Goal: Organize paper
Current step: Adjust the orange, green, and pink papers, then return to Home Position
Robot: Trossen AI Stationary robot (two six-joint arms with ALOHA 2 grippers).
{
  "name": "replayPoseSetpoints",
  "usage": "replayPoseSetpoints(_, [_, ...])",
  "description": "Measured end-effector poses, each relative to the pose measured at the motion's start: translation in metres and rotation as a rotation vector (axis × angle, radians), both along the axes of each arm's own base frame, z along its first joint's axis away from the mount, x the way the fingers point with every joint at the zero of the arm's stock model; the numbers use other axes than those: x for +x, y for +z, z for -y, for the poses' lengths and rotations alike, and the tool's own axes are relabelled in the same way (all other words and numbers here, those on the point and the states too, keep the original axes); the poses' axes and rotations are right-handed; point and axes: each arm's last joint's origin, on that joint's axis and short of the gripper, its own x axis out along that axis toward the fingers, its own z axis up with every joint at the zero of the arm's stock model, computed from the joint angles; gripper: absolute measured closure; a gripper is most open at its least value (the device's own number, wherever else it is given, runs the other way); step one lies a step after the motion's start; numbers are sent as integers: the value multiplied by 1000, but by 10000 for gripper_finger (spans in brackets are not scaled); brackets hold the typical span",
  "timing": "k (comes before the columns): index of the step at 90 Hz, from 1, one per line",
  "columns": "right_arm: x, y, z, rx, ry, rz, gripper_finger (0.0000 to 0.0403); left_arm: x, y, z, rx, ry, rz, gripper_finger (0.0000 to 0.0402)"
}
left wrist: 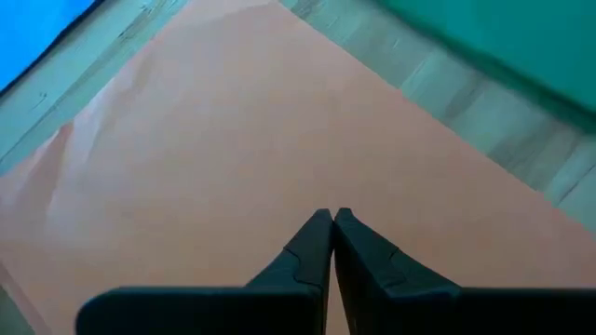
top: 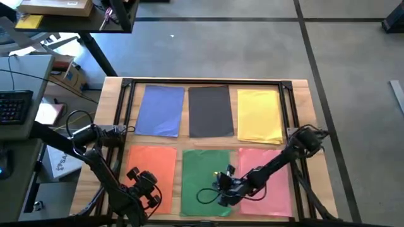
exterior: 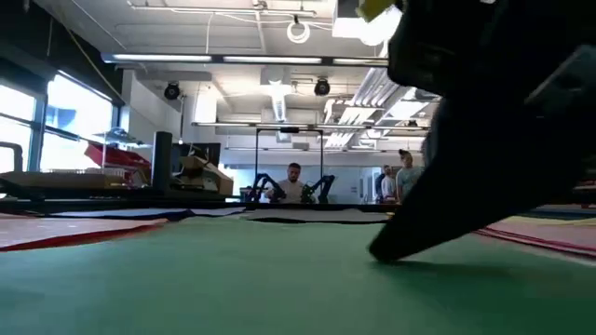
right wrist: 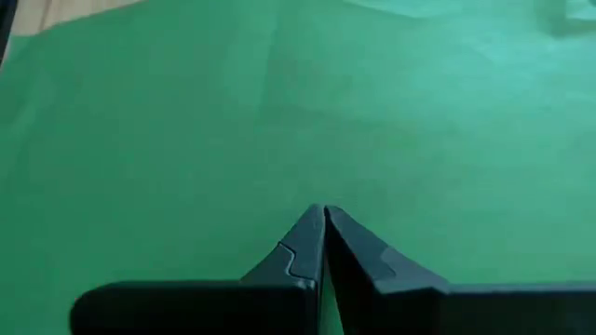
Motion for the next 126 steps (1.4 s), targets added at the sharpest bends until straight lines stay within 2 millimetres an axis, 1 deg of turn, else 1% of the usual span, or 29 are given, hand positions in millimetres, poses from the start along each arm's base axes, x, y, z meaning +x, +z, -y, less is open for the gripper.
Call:
replayPoseSetpoints(13, [3, 4, -1, -18, 10, 4, 403, 0, 0, 0, -2, 5, 2, 402])
replayPoseSetpoints(34, [-5, 13, 4, -68, 24, -63, 403, 0, 0, 0, -6, 4, 8, 402])
replayPoseSetpoints(46, [-6, 23, 4, -59, 27, -44, 403, 2, 3, 2, -2, -1, 33, 402])
replayPoseSetpoints(54, [-6, 37, 4, -53, 39, -17, 403, 5, 12, 6, -4, -9, 74, 402])
replayPoseSetpoints(64, [-14, 62, 5, -40, 110, -15, 403, 9, 27, 11, -27, -36, 109, 402])
replayPoseSetpoints(70, [-23, 83, 7, -39, 172, -28, 403, 10, 41, 11, -46, -56, 155, 402])
replayPoseSetpoints(76, [-38, 101, 13, -54, 217, -17, 403, 9, 56, 7, -33, -89, 229, 402])
replayPoseSetpoints(84, [-67, 122, 33, -41, 241, 12, 403, 3, 77, -9, 9, -126, 342, 402])
replayPoseSetpoints(90, [-90, 132, 56, -2, 225, 54, 403, -5, 90, -26, 33, -144, 404, 402])
replayPoseSetpoints(94, [-105, 135, 73, 36, 209, 73, 403, -10, 94, -39, 46, -147, 431, 402])
replayPoseSetpoints(100, [-129, 132, 100, 101, 179, 88, 403, -17, 99, -61, 43, -138, 478, 402])
replayPoseSetpoints(106, [-148, 126, 124, 167, 173, 123, 403, -23, 101, -82, 31, -134, 514, 402])
replayPoseSetpoints(113, [-167, 118, 145, 226, 169, 197, 403, -27, 97, -102, -7, -133, 560, 402])
replayPoseSetpoints(119, [-180, 115, 158, 249, 164, 268, 403, -27, 92, -117, -46, -139, 604, 402])
replayPoseSetpoints(126, [-192, 116, 169, 254, 154, 354, 403, -24, 85, -132, -103, -165, 663, 402])
